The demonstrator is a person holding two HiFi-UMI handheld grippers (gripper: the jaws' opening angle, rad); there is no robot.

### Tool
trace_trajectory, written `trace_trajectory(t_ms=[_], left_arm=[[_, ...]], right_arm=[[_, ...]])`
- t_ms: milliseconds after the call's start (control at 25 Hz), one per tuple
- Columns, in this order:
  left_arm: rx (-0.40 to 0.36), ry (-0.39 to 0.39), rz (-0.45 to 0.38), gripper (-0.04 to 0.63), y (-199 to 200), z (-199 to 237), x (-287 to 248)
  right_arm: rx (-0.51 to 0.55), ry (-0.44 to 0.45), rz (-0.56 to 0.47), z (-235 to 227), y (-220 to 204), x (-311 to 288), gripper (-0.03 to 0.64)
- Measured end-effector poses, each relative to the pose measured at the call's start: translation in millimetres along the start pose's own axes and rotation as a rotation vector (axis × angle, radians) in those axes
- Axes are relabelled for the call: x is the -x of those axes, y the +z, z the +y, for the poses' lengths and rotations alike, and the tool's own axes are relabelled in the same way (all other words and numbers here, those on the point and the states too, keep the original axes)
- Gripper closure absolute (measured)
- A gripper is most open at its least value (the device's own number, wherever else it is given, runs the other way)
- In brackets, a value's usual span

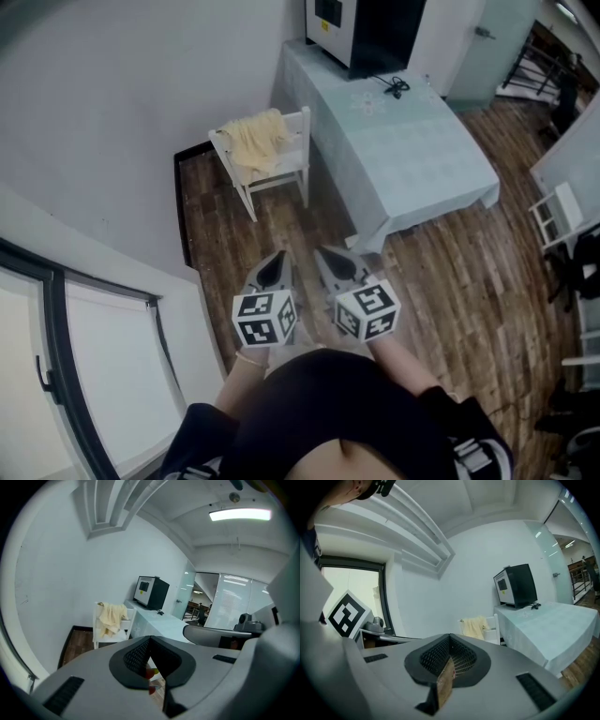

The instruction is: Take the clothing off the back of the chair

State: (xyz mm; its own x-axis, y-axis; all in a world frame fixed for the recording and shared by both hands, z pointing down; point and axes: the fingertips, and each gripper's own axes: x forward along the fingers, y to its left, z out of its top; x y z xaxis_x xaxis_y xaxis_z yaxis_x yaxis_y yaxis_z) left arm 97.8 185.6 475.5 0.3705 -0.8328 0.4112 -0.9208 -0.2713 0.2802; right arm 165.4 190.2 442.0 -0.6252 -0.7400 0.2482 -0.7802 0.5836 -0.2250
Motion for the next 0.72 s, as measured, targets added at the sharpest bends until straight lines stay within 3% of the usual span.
trace_trajectory(t_ms=[720], left_arm=[[0.026,0.035,-0.011,0.597,37,69,-42]], right_arm=[[0.028,0.026,0.021,-1,20,-89,0.604]])
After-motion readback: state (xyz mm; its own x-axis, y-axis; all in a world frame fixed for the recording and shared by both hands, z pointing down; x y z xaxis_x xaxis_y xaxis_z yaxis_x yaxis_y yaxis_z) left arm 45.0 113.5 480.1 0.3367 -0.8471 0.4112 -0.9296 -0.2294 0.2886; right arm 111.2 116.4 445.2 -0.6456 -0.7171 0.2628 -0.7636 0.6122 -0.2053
